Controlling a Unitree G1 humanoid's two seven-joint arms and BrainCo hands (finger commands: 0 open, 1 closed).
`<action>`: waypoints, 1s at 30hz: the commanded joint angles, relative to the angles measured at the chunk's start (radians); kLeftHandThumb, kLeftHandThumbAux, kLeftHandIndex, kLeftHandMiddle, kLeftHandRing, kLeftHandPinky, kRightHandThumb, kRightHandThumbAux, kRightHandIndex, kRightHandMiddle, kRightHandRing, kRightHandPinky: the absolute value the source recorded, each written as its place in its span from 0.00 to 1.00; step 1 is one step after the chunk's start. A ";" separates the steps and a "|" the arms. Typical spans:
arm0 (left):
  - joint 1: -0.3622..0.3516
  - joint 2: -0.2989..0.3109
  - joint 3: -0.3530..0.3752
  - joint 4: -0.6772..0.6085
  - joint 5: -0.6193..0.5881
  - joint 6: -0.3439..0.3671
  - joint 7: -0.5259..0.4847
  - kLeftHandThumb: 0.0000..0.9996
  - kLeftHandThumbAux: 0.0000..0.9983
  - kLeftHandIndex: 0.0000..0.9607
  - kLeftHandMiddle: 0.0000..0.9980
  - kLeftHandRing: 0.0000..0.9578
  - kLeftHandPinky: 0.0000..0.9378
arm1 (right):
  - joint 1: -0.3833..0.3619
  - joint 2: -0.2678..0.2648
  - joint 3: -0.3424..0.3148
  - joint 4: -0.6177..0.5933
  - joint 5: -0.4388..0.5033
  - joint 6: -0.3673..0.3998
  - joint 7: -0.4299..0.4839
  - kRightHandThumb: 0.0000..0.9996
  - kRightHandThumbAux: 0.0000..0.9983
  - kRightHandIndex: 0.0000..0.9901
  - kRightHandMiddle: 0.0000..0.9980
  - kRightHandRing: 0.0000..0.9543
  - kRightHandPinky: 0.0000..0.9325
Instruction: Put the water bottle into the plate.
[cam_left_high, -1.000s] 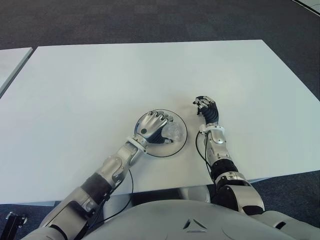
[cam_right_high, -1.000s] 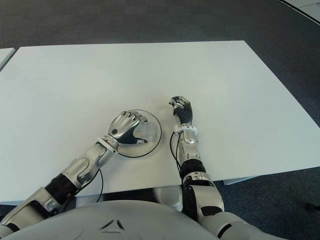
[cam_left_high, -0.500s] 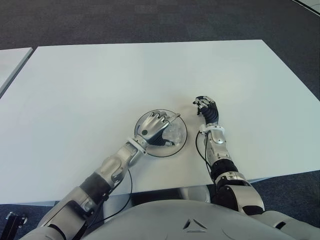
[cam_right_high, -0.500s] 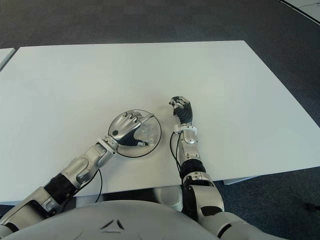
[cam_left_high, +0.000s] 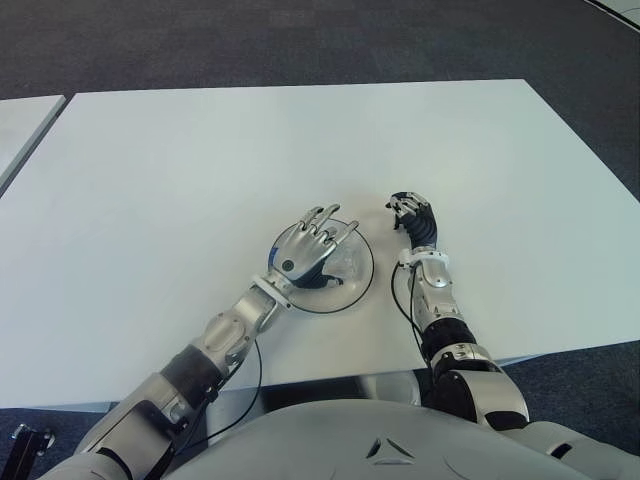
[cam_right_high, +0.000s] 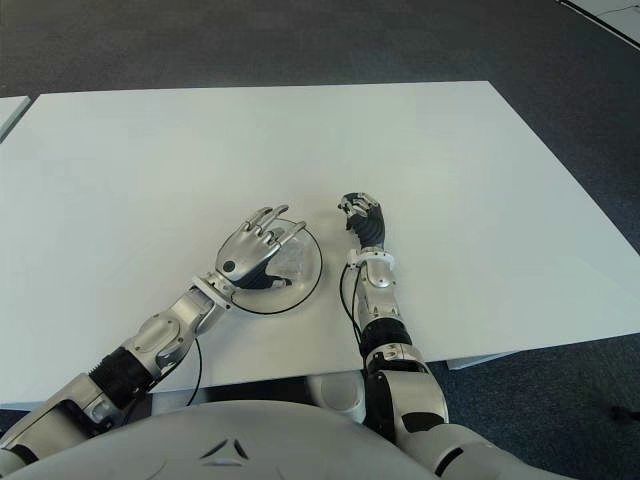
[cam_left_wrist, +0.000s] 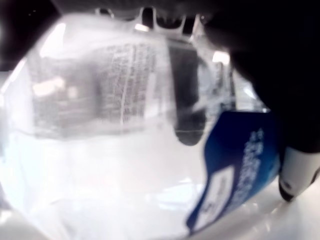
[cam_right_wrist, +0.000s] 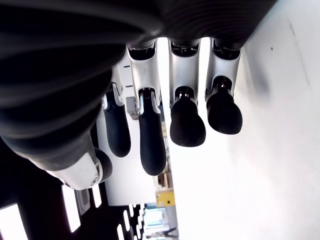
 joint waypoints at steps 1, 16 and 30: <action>0.001 -0.009 -0.013 0.048 0.027 0.024 0.055 0.28 0.62 0.00 0.00 0.00 0.00 | 0.048 0.010 -0.002 0.043 0.003 0.082 -0.010 0.84 0.68 0.43 0.56 0.81 0.80; 0.048 -0.129 0.031 0.107 0.034 0.235 0.274 0.22 0.62 0.00 0.00 0.00 0.00 | 0.050 0.013 -0.007 0.039 0.008 0.082 -0.011 0.84 0.68 0.43 0.56 0.81 0.81; 0.041 -0.244 0.108 0.211 -0.109 0.211 0.593 0.14 0.62 0.00 0.00 0.00 0.00 | 0.052 0.013 -0.009 0.033 0.010 0.091 -0.013 0.85 0.68 0.43 0.56 0.81 0.81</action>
